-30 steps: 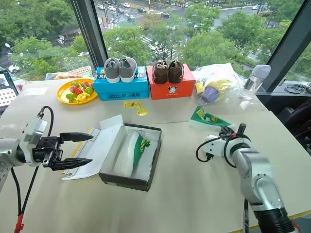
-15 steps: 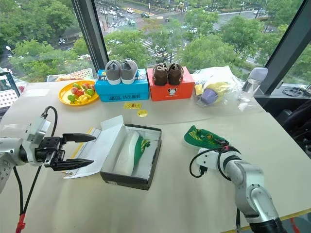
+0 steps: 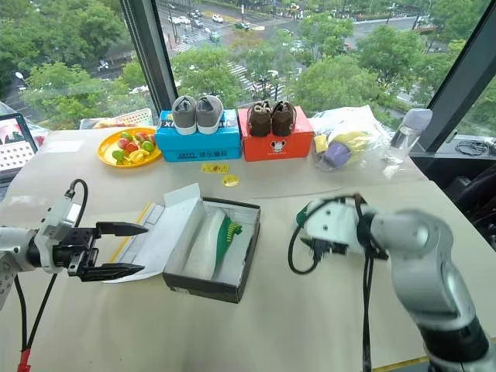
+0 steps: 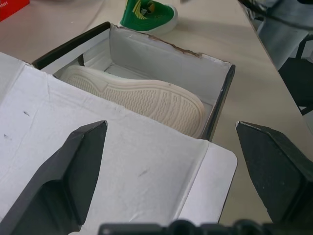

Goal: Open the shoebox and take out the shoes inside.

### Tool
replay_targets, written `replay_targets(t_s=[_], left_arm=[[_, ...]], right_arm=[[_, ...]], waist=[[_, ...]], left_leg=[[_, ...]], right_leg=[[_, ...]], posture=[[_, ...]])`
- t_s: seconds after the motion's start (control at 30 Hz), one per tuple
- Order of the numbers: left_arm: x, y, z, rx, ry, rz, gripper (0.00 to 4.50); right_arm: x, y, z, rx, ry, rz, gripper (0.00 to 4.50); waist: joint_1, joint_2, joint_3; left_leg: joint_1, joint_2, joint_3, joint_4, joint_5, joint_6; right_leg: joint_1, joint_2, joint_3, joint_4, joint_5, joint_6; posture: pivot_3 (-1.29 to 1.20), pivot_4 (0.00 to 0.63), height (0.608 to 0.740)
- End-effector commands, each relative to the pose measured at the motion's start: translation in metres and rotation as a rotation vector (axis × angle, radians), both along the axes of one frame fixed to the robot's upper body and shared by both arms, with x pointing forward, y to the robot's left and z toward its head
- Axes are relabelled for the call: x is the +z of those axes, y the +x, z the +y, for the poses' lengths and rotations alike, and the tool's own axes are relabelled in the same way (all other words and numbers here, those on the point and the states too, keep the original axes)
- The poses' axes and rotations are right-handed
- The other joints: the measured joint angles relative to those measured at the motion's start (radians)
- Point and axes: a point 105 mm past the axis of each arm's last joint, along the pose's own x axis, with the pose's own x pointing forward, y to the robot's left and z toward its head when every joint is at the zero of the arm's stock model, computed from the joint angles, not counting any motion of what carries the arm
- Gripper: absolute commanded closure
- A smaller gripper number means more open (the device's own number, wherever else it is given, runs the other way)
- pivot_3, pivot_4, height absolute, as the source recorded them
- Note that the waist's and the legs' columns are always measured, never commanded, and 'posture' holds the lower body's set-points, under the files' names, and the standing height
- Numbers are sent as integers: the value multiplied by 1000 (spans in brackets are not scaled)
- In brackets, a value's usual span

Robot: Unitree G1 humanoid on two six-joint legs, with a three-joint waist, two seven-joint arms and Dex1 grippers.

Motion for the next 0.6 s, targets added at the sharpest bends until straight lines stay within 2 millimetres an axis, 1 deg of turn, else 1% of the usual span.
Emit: replay_targets(t_s=[0.03, 0.07, 0.13, 0.17, 0.27, 0.37, 0.53, 0.6], left_arm=[[9, -2, 1, -6, 22, -48, 0], [8, -2, 1, -7, 27, -48, 0], [7, -4, 1, -8, 32, -48, 0], [7, -5, 2, -6, 34, -48, 0], [7, -8, 6, 4, 42, -53, 0], [6, -10, 7, 12, 39, -48, 0], [6, -11, 9, 32, 40, -51, 0], [6, -11, 10, 35, 41, -53, 0]], right_arm=[[-2, 17, 38, 182, -111, -148, 813], [-5, 20, 51, 235, -140, -192, 813], [-12, 24, 68, 314, -183, -264, 813], [-17, 25, 75, 349, -202, -295, 813], [-34, 28, 93, 462, -277, -393, 813], [-42, 29, 100, 512, -294, -420, 813], [-53, 25, 109, 582, -307, -437, 813], [-56, 19, 116, 634, -311, -455, 813]], waist=[[0, 0, 0], [0, 0, 0], [0, 0, 0], [1, 0, 0], [3, 0, 0], [3, 0, 0], [3, 0, 0], [2, 0, 0]], left_leg=[[1, 0, 0, -1, 0, 0], [1, 0, 1, -2, 0, -1], [1, -1, 1, -4, 1, -1], [-1, -1, 2, -5, 1, -2], [-4, -1, 4, -5, 3, -6], [-16, -2, 4, -1, 4, -7], [-18, -2, 3, 0, 3, -6], [-18, -2, 3, 0, 3, -6]], right_leg=[[0, 0, 0, 0, 0, 0], [0, 0, 0, 0, 0, 0], [-1, 1, -1, 0, 2, -1], [-2, 1, -1, 0, 4, -4], [-4, 0, -1, 0, 3, -3], [-14, -2, -1, 0, 4, -1], [-14, -2, -2, -2, 4, -1], [-14, -2, -2, -2, 4, -1]], posture=[[0, 150, 731], [0, 150, 731], [0, 150, 731], [0, 150, 731], [0, 150, 731], [0, 150, 731], [0, 150, 731], [0, 150, 731]])
